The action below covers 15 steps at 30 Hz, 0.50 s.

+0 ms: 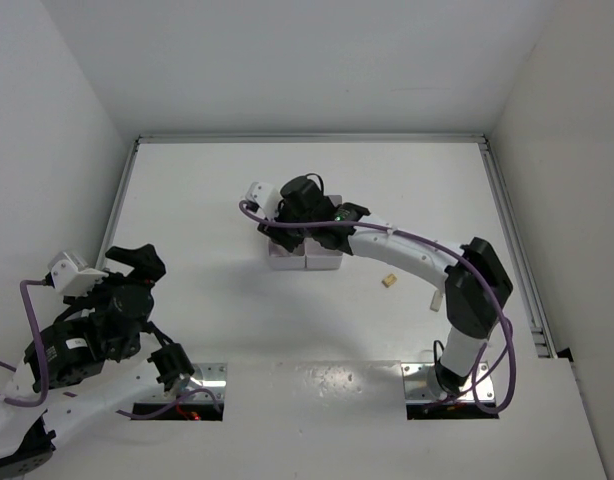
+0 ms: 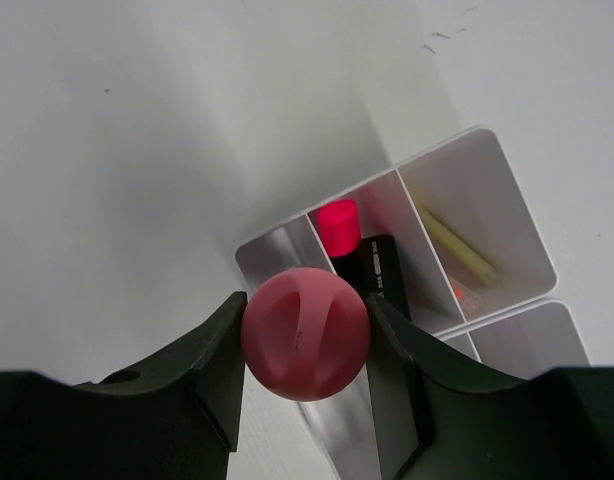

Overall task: Sort the stationery into containers
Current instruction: Place the stationery in the storage box.

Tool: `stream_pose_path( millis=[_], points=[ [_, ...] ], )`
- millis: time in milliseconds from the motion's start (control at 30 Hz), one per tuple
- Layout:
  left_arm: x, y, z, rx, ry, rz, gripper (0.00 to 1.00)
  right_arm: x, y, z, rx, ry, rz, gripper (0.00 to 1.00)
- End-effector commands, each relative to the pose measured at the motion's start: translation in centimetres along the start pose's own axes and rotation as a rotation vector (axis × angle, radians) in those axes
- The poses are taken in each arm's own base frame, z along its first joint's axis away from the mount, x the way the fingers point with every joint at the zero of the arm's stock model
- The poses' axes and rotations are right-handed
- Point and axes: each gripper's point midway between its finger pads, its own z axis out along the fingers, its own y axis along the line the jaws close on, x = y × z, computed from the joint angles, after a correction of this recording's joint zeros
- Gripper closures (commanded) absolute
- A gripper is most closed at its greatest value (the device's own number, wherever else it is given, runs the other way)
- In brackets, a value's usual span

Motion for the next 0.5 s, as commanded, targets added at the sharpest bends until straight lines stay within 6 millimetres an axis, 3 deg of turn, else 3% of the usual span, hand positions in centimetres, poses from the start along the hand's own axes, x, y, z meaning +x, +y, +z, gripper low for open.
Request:
stream_pose_path(
  millis=[0,267,467],
  points=[
    [-0.2,0.0,0.1,-0.009,-0.015,-0.013,0.01,-1.7,-1.7,0.2,0.062,-0.065,-0.037,1.00],
    [-0.2,0.0,0.1,-0.009,-0.015,-0.013,0.01,-0.6,-1.2,0.8,0.039,-0.031,-0.035,1.00],
    [-0.2,0.0,0.1,-0.009,-0.015,-0.013,0.01,0.8,-0.7,2.0,0.009,0.020,-0.042,0.77]
  ],
)
